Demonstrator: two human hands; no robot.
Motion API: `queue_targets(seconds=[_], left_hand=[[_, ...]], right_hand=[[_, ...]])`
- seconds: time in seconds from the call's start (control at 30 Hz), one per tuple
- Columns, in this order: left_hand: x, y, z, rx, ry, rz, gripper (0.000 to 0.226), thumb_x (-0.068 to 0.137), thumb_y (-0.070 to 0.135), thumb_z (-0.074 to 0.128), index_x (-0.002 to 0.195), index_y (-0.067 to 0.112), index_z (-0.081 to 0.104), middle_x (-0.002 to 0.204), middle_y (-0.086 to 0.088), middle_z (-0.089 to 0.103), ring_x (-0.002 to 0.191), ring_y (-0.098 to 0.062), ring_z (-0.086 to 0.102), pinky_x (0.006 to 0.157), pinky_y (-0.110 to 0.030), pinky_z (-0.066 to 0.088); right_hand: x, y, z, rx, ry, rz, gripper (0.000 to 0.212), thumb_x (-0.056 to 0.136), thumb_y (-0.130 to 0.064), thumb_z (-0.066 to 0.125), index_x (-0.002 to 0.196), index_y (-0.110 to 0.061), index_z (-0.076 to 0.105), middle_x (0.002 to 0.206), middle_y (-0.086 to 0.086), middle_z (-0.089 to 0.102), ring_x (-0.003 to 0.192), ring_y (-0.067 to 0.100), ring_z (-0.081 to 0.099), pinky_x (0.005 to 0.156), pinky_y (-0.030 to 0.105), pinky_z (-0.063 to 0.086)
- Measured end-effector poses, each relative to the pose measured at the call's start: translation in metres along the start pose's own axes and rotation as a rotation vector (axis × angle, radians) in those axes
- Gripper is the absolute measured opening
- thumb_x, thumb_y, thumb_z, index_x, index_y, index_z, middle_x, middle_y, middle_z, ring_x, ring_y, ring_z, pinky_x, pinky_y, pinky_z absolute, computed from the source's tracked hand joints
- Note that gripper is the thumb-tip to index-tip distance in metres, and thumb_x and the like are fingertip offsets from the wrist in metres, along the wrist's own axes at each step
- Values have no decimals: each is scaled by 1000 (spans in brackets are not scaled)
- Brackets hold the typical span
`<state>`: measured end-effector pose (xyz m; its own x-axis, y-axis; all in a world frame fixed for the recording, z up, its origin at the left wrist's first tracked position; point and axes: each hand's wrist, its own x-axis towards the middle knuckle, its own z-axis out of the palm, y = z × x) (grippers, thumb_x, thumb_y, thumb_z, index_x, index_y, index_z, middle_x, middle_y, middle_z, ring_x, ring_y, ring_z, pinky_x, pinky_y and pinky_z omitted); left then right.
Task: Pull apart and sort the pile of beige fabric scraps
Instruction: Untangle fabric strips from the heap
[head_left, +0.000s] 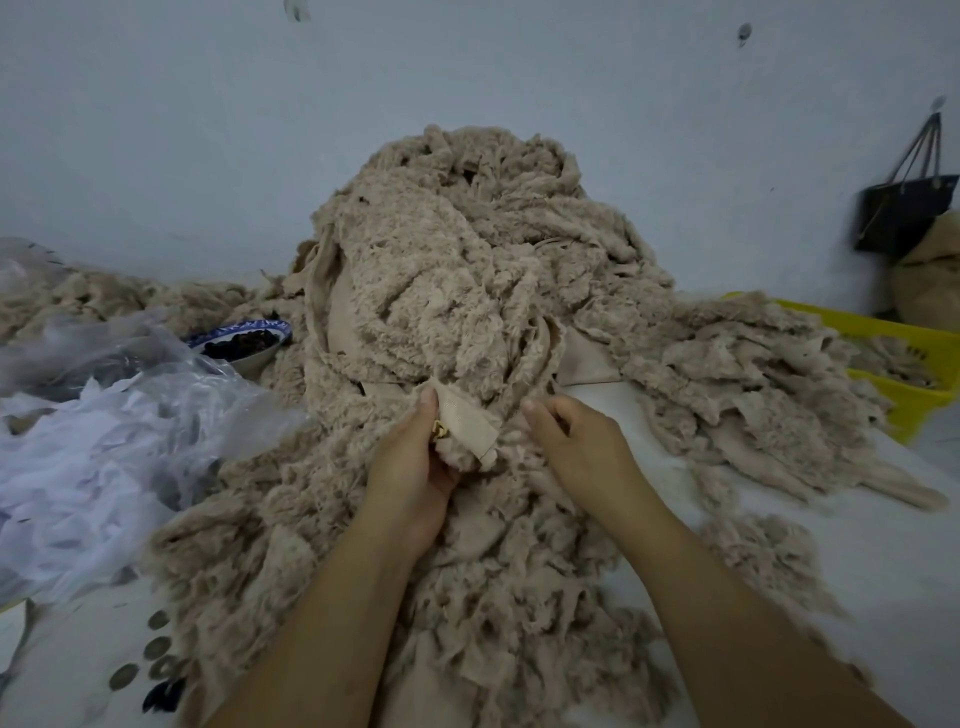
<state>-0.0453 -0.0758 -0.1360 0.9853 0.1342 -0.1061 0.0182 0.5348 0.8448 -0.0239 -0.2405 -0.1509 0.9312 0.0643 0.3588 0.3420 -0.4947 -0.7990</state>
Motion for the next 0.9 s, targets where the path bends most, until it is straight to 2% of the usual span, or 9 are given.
queue_targets(seconds=[0.1, 0.2, 0.23, 0.3, 0.43, 0.53, 0.63, 0.77, 0.9], left_hand=[[0, -2, 0, -17, -41, 13, 36, 101, 35, 53, 114, 4, 66, 80, -6, 67, 70, -16, 62, 63, -26, 57], [0, -2, -1, -53, -49, 30, 30, 102, 30, 53, 109, 5, 68, 85, -6, 72, 75, -15, 71, 65, -25, 59], [0, -1, -1, -57, -35, 33, 28, 102, 29, 53, 107, 6, 68, 85, -5, 72, 74, -14, 70, 63, -25, 59], [0, -1, -1, -16, -2, 46, 27, 101, 28, 54, 107, 6, 67, 88, -8, 69, 74, -16, 67, 63, -26, 60], [-4, -1, 5, 69, -34, 44, 34, 104, 31, 49, 117, 6, 68, 113, -19, 72, 95, -28, 66, 90, -42, 55], [-6, 0, 6, -6, -81, -38, 34, 104, 32, 47, 105, 7, 71, 92, -11, 75, 76, -17, 71, 65, -28, 60], [-5, 5, 3, -223, -51, -123, 33, 105, 24, 47, 96, 3, 71, 85, -12, 72, 59, -13, 67, 44, -20, 52], [-2, 11, -3, -439, -41, -198, 24, 105, 15, 45, 105, -3, 61, 79, -16, 71, 46, -7, 54, 35, -11, 39], [2, 12, -8, -433, -11, -187, 28, 106, 18, 42, 102, -5, 58, 72, -15, 67, 40, -6, 43, 29, -12, 29]], right_hand=[[-6, -9, 2, 97, -78, -101, 48, 86, -77, 42, 76, -31, 51, 72, -17, 51, 65, -1, 47, 58, 14, 39], [-6, -10, 13, -185, -148, -236, 31, 91, -62, 52, 96, -31, 56, 91, -16, 43, 89, 5, 41, 71, 24, 38], [-4, -11, 13, -199, -128, -248, 17, 96, -49, 54, 91, -32, 53, 88, -14, 41, 85, 6, 38, 69, 26, 33], [-3, -12, 9, -88, -56, -194, 26, 102, -33, 51, 78, -33, 44, 77, -9, 41, 70, 6, 38, 62, 25, 30], [-3, -14, 0, 197, 51, 26, 34, 103, -41, 46, 86, -12, 50, 66, 0, 44, 54, 1, 44, 51, 12, 36], [-4, -16, 1, 308, 121, 89, 44, 102, -46, 45, 68, -19, 38, 49, -10, 36, 46, 2, 36, 46, 13, 31], [0, -14, -2, 365, 187, 169, 47, 102, -49, 43, 67, -18, 34, 48, -13, 32, 45, 3, 31, 47, 18, 26], [5, -7, -4, 437, 243, 196, 50, 102, -50, 44, 77, -6, 44, 65, -1, 38, 50, 7, 31, 49, 21, 29], [10, -3, -4, 431, 382, 258, 42, 103, -44, 45, 74, -14, 48, 62, -13, 45, 58, 5, 42, 54, 22, 34]])
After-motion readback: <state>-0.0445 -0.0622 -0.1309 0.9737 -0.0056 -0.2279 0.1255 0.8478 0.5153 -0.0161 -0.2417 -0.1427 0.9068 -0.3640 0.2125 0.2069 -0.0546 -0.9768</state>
